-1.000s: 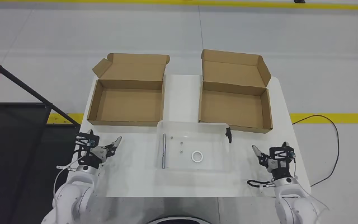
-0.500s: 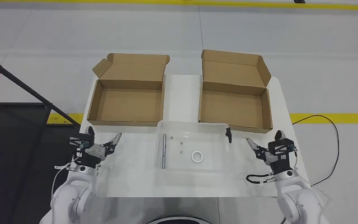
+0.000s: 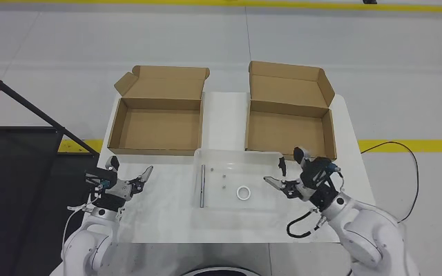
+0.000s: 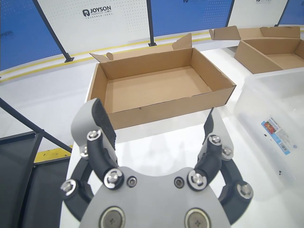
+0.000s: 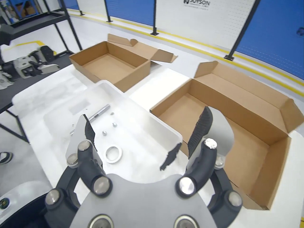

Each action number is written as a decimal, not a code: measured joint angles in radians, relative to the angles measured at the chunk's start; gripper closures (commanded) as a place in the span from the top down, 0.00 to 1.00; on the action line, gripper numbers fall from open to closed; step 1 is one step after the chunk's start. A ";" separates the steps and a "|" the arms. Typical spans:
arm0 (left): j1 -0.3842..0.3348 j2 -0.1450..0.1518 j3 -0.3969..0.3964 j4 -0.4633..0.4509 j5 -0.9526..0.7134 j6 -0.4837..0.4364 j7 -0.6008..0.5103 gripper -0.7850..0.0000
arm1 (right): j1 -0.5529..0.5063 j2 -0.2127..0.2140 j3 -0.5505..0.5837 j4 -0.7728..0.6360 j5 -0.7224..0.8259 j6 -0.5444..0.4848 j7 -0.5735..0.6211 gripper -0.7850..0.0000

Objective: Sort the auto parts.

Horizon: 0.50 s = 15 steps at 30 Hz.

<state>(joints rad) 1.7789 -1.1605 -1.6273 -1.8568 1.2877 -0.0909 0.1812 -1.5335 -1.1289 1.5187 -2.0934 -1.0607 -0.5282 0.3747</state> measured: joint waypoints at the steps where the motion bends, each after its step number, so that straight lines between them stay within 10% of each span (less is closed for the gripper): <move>1: 0.000 0.000 0.000 0.000 0.000 0.000 0.000 1.00 | 0.001 0.000 0.000 -0.001 0.002 -0.001 0.005 1.00; 15: 0.000 0.000 0.000 0.000 0.000 0.000 -0.001 1.00 | -0.006 0.003 -0.023 -0.028 -0.072 -0.034 -0.017 1.00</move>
<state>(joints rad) 1.7786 -1.1604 -1.6272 -1.8567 1.2878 -0.0904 0.1806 -1.5395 -1.1259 1.4953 -2.1219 -1.1329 -0.5625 0.3573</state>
